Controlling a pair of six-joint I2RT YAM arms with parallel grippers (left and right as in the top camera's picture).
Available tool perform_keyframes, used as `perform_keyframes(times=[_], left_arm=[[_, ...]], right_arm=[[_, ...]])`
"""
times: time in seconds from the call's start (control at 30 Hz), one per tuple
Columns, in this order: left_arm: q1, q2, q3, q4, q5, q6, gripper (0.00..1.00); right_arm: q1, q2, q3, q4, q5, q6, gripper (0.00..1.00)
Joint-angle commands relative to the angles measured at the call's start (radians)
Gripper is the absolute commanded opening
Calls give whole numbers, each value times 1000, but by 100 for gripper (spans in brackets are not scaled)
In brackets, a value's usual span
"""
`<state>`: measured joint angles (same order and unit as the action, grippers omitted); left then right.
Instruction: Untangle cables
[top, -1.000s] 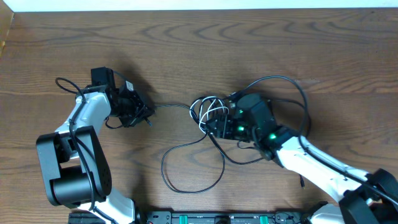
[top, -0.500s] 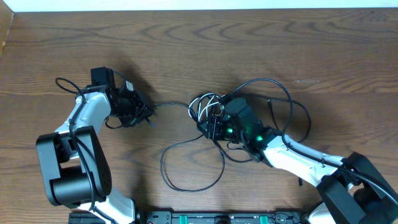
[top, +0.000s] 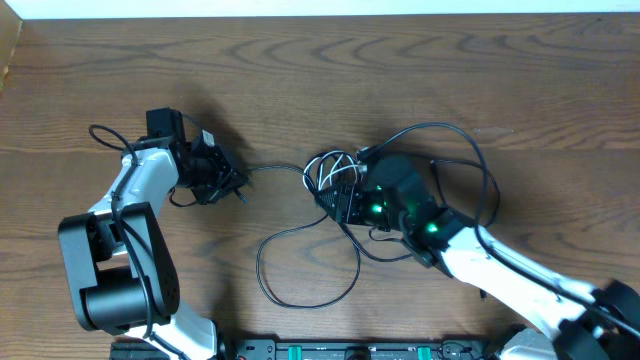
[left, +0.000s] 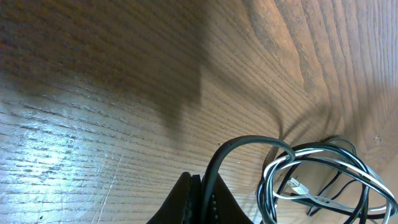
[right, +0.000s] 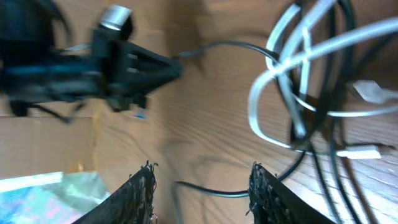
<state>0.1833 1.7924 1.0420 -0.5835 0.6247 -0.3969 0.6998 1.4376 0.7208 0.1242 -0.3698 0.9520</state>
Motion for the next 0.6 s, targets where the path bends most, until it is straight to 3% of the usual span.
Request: perform_keyframes(times=[0.0,0.33,0.57], left_arm=[[7,6,4,-3,-8,-9,8],[7,6,4,-3,-8,-9,8],[7,6,4,-4,-8,-9,8]], right_arm=[[5,-31,11,-3,10,21,48],[23,47,11,0,134,19,50],[37,161,11,120,135,0,50]])
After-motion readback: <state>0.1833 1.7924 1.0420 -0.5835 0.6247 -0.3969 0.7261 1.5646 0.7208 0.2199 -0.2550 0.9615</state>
